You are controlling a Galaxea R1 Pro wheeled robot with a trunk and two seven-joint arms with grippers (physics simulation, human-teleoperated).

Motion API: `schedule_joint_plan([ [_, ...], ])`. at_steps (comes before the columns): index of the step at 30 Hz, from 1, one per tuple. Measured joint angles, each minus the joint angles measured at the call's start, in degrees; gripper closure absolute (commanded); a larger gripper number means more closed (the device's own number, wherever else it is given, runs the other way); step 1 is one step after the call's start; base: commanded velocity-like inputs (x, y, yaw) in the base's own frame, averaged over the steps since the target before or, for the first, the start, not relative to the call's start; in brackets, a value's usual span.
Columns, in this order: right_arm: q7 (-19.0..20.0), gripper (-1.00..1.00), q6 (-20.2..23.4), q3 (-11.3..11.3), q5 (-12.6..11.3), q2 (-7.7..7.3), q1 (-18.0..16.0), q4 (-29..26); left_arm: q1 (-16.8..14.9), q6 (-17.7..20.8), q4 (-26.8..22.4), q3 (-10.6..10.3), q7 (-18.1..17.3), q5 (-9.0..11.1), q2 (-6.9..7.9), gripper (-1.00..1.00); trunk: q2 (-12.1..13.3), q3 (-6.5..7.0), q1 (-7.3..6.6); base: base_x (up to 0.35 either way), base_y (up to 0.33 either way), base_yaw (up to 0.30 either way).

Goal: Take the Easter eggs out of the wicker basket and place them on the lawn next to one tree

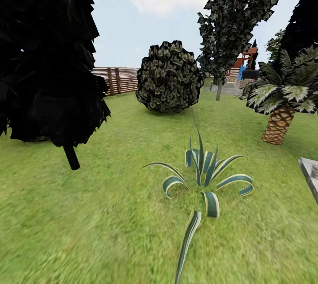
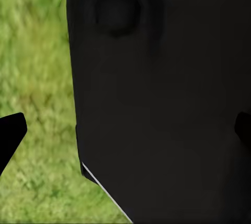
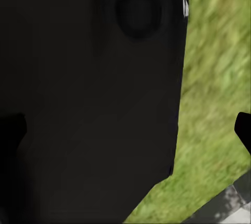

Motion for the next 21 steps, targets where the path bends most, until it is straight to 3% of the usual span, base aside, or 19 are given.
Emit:
schedule_joint_plan([
  [6, 0.01, -1.0, -0.04, 0.16, 0.45, -1.92, 0.53, 0.61, 1.92, 0.0, -1.03, 0.16, 0.07, 0.08, 1.92, -1.0, 0.0, 0.0, 0.0, 0.0, 0.0, 0.0],
  [9, -0.09, -1.0, 0.2, -0.23, -0.04, -2.89, 0.52, 0.7, 2.9, 0.0, -1.03, 0.16, 0.06, 0.08, 1.93, -1.0, 0.0, 0.0, 0.0, 0.0, 0.0, 0.023],
  [14, -0.16, -1.0, -0.07, -0.4, -0.16, -4.49, 0.52, 0.71, 4.54, 0.0, -1.04, 0.16, 0.08, 0.08, 1.93, -1.0, 0.0, 0.0, 0.0, 0.0, 0.0, 0.236],
  [15, -0.16, -1.0, -0.07, -0.4, -0.13, -4.66, 0.52, 0.71, 7.03, 0.0, -1.04, 0.16, 0.08, 0.08, 1.93, -1.0, 0.0, 0.0, 0.0, 0.0, 0.0, 0.262],
  [21, -0.16, -1.0, -0.08, -0.39, 0.0, -4.82, 0.52, 0.71, 7.35, 0.0, -1.05, 0.16, 0.07, 0.08, 1.91, -1.0, 0.0, 0.0, 0.0, 0.0, 0.0, 0.265],
])
